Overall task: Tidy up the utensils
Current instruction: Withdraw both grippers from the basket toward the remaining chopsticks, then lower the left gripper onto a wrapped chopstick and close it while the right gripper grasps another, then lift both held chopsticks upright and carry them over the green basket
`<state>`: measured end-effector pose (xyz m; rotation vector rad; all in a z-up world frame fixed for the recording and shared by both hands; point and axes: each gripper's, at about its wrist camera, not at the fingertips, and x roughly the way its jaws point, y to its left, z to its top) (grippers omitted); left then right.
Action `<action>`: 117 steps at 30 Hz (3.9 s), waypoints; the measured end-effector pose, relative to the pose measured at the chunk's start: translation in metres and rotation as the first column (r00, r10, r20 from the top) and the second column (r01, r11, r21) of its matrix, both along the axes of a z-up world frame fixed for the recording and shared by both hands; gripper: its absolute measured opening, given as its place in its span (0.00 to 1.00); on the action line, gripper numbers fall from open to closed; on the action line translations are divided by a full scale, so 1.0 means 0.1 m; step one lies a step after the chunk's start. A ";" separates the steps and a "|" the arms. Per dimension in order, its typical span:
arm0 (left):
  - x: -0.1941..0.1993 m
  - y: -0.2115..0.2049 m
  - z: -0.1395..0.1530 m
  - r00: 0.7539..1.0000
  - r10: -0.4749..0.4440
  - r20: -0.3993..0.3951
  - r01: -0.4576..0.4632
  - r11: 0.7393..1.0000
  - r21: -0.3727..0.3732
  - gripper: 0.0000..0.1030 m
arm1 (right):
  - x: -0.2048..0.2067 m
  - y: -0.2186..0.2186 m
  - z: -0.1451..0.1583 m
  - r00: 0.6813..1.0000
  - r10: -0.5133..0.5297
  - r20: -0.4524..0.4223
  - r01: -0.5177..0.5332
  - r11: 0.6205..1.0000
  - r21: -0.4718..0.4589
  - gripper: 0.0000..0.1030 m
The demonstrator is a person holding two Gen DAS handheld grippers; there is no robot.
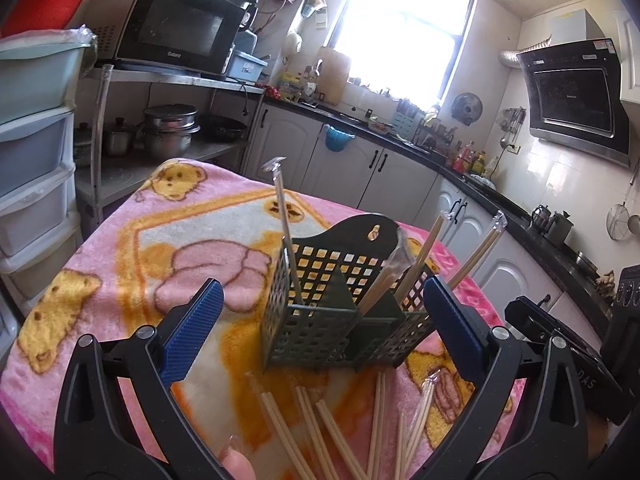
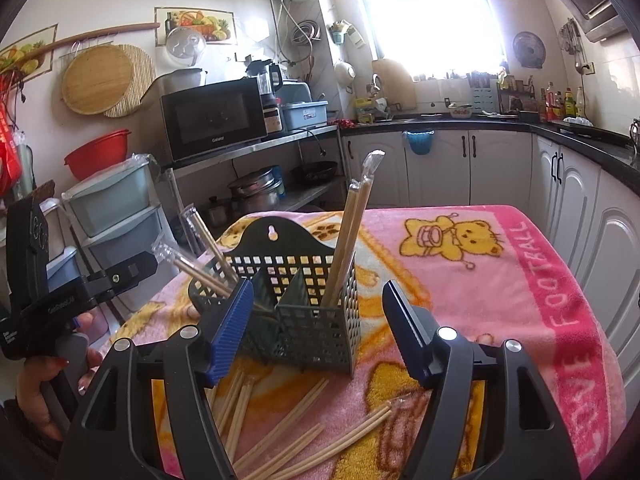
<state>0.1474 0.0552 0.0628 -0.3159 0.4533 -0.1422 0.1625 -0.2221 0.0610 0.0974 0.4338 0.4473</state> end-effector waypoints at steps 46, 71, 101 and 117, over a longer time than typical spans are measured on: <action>0.22 0.08 -1.07 0.939 -0.055 -0.340 0.035 0.997 -0.064 0.50 | 0.15 0.36 -1.00 0.920 0.103 -0.378 -0.178 0.969 -0.170 0.46; 0.49 0.12 -1.26 0.913 -0.012 -0.407 -0.006 0.999 -0.043 0.14 | 0.44 0.31 -1.25 0.877 0.076 -0.475 -0.153 0.980 -0.126 0.26; -0.10 0.57 -0.61 0.984 -0.020 -0.176 -0.015 0.981 -0.192 0.03 | 0.02 0.26 -0.42 0.949 0.202 -0.240 -0.202 0.979 0.025 0.05; -0.26 0.26 0.24 0.994 -0.093 0.055 0.101 0.981 -0.167 0.02 | -0.20 0.28 0.26 0.971 0.237 -0.041 -0.235 0.971 0.051 0.05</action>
